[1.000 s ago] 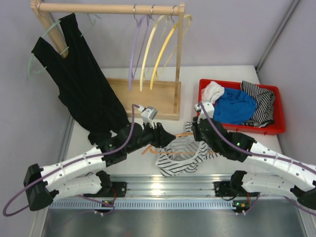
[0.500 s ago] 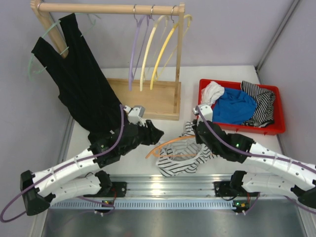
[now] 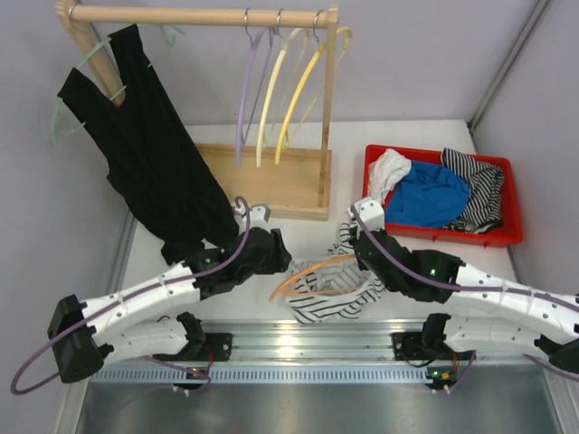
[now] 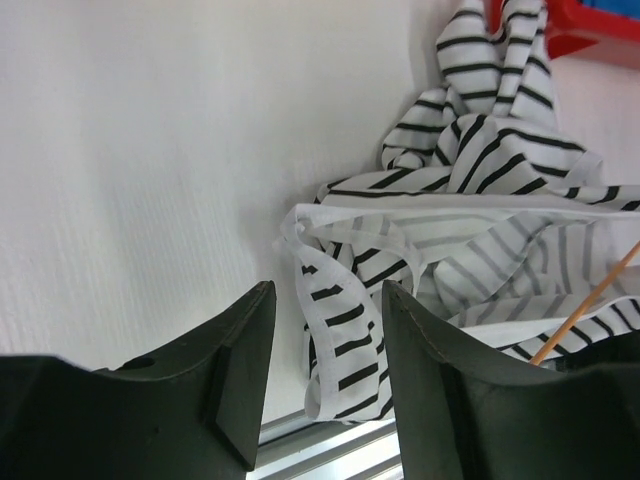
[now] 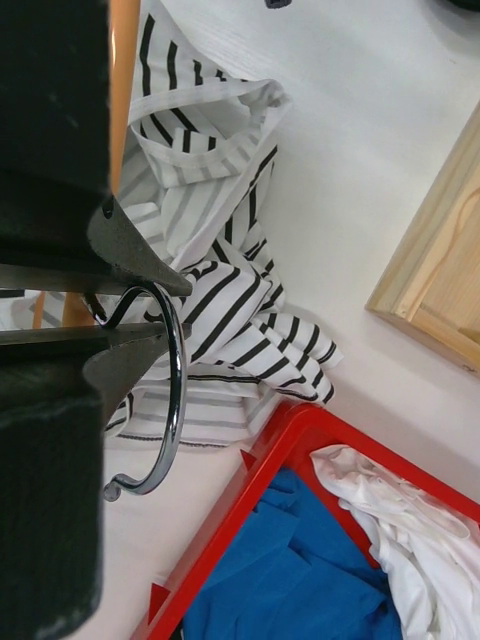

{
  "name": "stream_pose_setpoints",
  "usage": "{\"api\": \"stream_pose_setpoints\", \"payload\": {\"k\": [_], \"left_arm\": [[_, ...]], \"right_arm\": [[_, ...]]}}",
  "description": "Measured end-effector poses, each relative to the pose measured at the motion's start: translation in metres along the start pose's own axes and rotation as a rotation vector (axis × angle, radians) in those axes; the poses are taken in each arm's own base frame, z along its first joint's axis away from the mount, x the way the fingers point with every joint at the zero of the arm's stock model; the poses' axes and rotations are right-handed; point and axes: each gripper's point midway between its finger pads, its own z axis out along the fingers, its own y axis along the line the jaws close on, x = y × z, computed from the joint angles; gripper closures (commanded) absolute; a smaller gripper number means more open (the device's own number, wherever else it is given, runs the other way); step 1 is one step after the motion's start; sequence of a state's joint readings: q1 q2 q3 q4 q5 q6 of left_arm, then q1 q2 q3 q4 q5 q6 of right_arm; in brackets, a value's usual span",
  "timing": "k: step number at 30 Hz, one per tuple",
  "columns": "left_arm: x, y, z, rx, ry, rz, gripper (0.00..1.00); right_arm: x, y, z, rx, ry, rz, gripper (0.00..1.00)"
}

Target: Place the tank top on the hanger

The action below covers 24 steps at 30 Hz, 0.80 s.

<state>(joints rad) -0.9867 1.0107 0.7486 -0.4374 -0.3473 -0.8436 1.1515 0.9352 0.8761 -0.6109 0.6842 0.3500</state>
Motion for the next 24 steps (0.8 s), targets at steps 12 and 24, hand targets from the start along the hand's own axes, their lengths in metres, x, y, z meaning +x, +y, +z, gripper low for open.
{"api": "stream_pose_setpoints", "payload": {"k": [12,24], "left_arm": [[0.031,0.001,0.039,0.008,0.171,-0.009,0.51],[0.058,0.0,0.06,0.019,0.299,0.0,0.56]], "right_arm": [[0.005,-0.005,-0.004,0.046,0.003,-0.05,1.0],[0.005,-0.01,-0.005,0.073,-0.002,-0.05,1.0]]}}
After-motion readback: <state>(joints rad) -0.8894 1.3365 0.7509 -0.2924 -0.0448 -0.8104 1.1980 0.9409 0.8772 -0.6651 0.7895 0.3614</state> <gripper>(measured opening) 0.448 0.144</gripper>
